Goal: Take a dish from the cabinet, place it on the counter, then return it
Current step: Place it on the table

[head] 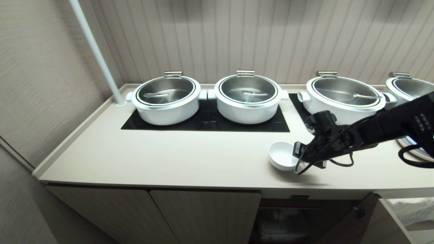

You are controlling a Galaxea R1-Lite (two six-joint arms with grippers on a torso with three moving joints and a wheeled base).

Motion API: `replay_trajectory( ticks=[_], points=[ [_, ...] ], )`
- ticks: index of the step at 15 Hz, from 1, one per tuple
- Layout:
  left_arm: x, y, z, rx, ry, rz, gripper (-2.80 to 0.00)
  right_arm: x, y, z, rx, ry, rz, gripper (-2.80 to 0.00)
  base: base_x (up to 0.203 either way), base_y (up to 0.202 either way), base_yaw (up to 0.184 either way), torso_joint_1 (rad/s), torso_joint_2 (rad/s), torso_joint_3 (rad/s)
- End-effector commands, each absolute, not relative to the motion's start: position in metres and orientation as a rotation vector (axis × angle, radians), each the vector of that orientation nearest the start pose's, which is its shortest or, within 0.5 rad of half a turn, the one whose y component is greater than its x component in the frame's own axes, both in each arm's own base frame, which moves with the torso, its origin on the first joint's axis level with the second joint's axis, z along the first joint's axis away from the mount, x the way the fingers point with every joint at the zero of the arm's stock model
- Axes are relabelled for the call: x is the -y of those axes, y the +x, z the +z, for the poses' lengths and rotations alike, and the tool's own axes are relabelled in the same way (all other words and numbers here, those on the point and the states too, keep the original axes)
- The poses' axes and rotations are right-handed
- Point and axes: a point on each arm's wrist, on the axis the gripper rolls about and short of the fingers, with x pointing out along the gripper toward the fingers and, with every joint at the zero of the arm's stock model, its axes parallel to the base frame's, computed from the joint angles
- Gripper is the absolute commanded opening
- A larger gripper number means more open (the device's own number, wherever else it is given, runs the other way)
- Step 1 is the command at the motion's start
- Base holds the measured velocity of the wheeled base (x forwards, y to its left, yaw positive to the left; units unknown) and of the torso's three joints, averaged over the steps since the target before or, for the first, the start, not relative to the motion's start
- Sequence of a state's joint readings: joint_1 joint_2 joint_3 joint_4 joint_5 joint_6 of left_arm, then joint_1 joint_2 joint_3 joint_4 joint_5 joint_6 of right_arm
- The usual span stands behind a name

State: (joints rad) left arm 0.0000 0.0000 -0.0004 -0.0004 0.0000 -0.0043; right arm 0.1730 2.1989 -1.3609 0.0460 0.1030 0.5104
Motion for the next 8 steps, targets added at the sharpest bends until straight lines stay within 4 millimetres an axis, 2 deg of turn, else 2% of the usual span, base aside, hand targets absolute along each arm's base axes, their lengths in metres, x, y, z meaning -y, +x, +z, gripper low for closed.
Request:
replay_trajectory(
  ticks=[1, 8],
  points=[
    [0.0000, -0.0228, 0.0755, 0.000, -0.005, 0.000, -2.80, -0.0738, 0.4077, 0.0833, -0.934, 0.446, 0.025, -2.80, 0.000, 0.000, 0.000, 0.000, 0.00, 0.000],
    [0.0000, -0.0228, 0.0757, 0.002, -0.005, 0.000, -2.80, -0.0738, 0.4078, 0.0842, -0.931, 0.444, 0.025, -2.80, 0.000, 0.000, 0.000, 0.000, 0.00, 0.000]
  ],
)
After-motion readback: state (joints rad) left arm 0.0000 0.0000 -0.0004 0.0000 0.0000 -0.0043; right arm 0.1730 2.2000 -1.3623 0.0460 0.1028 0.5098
